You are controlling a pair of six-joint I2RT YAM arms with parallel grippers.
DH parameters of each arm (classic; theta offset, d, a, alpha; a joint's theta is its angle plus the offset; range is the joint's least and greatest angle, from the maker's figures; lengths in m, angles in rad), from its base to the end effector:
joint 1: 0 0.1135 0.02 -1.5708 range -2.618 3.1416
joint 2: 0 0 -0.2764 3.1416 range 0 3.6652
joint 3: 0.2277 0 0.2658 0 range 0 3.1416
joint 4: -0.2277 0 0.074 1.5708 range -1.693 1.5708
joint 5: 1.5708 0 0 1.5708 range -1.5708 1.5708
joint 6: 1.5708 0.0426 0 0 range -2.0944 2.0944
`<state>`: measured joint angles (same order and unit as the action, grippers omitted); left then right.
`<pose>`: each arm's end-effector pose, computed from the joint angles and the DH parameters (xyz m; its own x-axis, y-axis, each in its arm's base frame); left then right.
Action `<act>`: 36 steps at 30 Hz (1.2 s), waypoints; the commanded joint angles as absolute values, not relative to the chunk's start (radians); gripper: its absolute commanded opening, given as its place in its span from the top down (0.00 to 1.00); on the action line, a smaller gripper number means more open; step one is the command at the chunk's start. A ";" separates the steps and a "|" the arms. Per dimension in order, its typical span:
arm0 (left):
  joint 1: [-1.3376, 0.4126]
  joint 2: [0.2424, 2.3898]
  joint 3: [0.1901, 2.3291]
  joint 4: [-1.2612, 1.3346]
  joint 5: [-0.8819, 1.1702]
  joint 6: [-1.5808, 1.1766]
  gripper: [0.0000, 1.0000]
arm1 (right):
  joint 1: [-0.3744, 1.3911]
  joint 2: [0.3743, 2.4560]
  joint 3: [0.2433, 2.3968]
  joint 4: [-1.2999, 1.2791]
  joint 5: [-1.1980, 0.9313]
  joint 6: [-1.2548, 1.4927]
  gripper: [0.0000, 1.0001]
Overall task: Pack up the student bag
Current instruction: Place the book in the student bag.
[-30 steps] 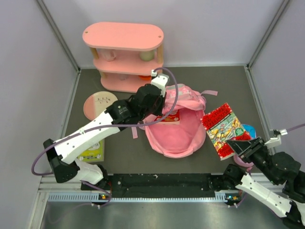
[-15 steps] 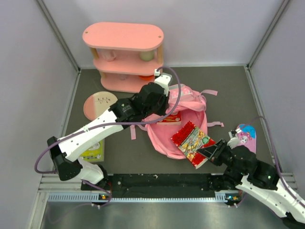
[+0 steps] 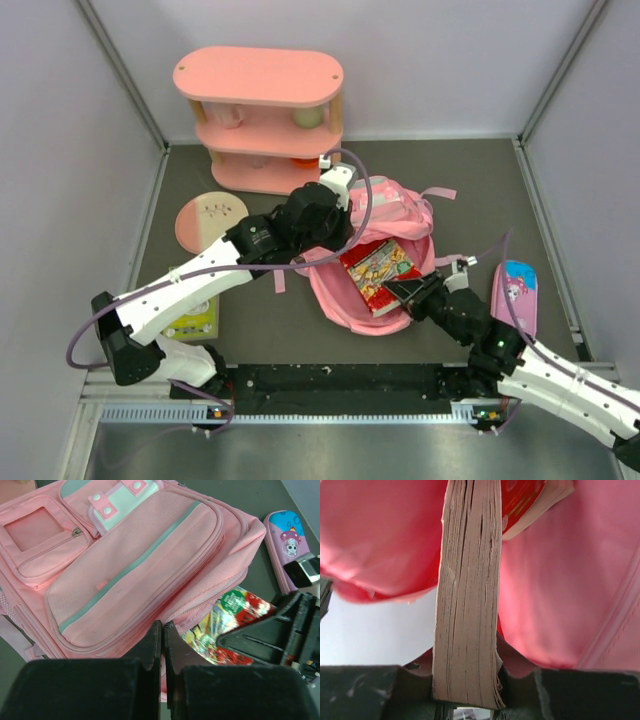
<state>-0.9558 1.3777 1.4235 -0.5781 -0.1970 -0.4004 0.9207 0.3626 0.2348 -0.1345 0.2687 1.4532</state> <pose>0.1930 -0.2587 0.3978 -0.5439 0.1075 -0.8322 0.5339 0.8095 -0.2444 0.0920 0.1024 0.2082 -0.6265 0.7580 -0.1817 0.0840 0.2974 0.9511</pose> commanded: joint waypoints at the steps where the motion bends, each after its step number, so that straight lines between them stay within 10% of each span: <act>1: -0.951 1.307 1.417 -0.430 -0.204 -0.433 1.00 | 0.920 0.515 0.233 0.235 0.400 1.558 1.00; 17: -0.953 1.247 1.390 -0.440 -0.193 -0.405 1.00 | 0.870 1.296 0.537 0.431 0.620 1.744 0.94; 20: -0.951 1.241 1.381 -0.440 -0.196 -0.413 1.00 | 0.845 1.410 0.609 0.426 0.539 1.786 0.73; 29: -0.943 1.224 1.351 -0.440 -0.206 -0.408 1.00 | 0.838 1.355 0.434 0.519 0.394 1.750 0.34; 36: -0.936 1.218 1.338 -0.433 -0.206 -0.410 1.00 | 0.841 1.217 0.402 0.394 0.365 1.726 0.34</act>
